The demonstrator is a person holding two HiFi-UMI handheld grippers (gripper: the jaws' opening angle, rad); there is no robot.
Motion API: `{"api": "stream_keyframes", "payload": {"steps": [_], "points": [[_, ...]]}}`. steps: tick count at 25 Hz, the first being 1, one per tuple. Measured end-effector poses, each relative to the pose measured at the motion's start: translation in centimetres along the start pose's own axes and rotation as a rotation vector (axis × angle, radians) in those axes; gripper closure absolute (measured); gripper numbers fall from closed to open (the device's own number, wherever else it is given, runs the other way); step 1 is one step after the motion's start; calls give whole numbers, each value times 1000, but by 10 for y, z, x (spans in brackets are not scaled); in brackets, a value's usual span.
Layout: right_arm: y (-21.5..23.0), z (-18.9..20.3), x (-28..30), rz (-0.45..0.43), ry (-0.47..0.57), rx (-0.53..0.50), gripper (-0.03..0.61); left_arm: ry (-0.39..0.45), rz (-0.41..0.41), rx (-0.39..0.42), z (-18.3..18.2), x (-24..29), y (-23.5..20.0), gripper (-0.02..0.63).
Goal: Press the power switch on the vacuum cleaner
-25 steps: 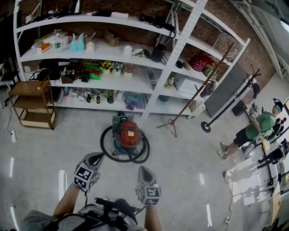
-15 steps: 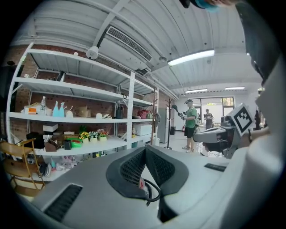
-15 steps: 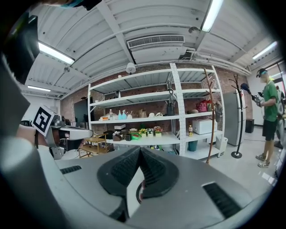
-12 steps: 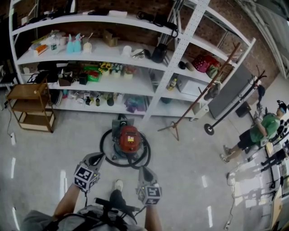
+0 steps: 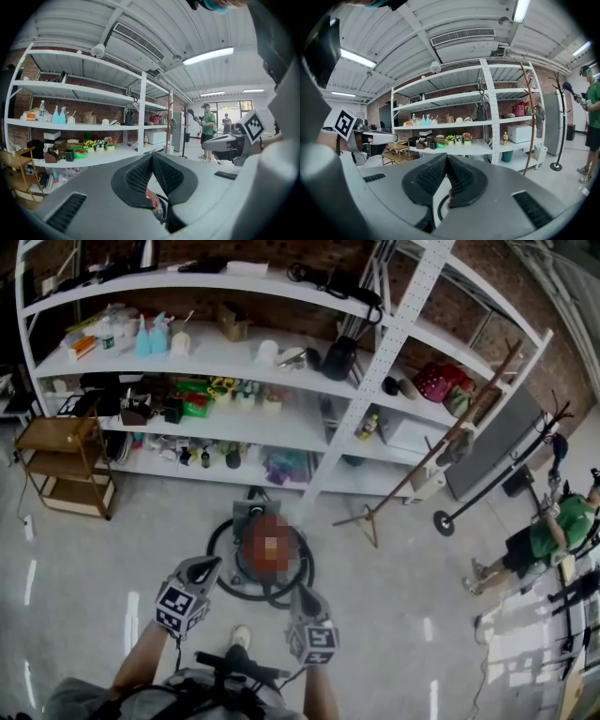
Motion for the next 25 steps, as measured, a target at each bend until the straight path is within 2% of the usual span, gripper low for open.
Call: {"api": "stream_keyframes", "payload": {"steps": [8, 15, 25], "points": [[42, -20, 48, -33, -7, 8, 566, -26, -18, -6, -9, 55, -12, 604], [77, -19, 80, -58, -28, -5, 566, -28, -49, -2, -14, 91, -19, 604], [95, -25, 108, -57, -37, 19, 566, -62, -31, -5, -15, 128, -32, 604]]}}
Point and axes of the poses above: the fingertips, and each gripper's own axes: x forward along the fingers, y to its right, z out of its underside, the point moved 6 cm from there along -x, backward along the fingers
